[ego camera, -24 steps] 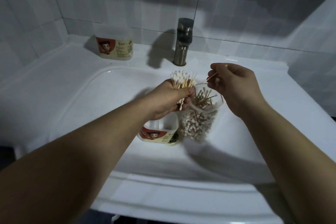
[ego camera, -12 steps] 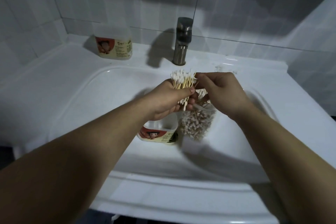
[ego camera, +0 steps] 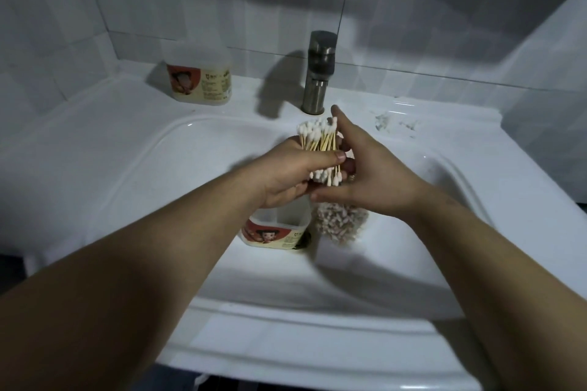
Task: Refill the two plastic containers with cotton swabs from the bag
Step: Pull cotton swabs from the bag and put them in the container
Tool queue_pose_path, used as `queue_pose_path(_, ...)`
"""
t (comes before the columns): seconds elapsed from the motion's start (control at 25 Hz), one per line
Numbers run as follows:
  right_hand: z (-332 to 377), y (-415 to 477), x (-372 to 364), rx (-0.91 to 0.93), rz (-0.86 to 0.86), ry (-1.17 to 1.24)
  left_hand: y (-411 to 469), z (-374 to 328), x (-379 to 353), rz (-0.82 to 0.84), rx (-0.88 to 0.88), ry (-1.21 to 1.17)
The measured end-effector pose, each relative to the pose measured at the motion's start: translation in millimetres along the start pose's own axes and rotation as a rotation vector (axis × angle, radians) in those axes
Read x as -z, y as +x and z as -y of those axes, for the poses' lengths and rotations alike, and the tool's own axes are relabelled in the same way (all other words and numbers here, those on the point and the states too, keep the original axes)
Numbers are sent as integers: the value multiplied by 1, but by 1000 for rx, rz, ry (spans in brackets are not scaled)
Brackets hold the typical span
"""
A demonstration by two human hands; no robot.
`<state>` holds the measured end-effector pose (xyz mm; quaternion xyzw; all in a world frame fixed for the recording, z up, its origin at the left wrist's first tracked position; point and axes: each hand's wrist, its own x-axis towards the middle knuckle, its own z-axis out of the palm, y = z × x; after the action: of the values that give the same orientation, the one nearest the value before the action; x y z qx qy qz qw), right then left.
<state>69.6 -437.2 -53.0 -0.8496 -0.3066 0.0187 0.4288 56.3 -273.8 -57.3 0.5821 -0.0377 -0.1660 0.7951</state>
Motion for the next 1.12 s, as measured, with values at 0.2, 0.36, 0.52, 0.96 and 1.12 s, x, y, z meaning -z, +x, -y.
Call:
queue_pose_path(0.2, 10, -5, 2, -37, -1, -38, -1, 0, 2, 11, 39, 61)
queue_pose_path(0.36, 8, -3, 6, -73, -56, -195, 0, 3, 3, 5, 80, 97)
queue_pose_path(0.52, 6, -3, 7, -104, 5, -281, 1, 4, 1, -36, 106, 112)
queue_pose_path(0.96, -6, 3, 18, -195, -323, -391, 11, 1, 11, -230, 38, 105)
queue_pose_path(1.12, -11, 1, 14, -327, -80, -597, 13, 6, 14, -263, 31, 197)
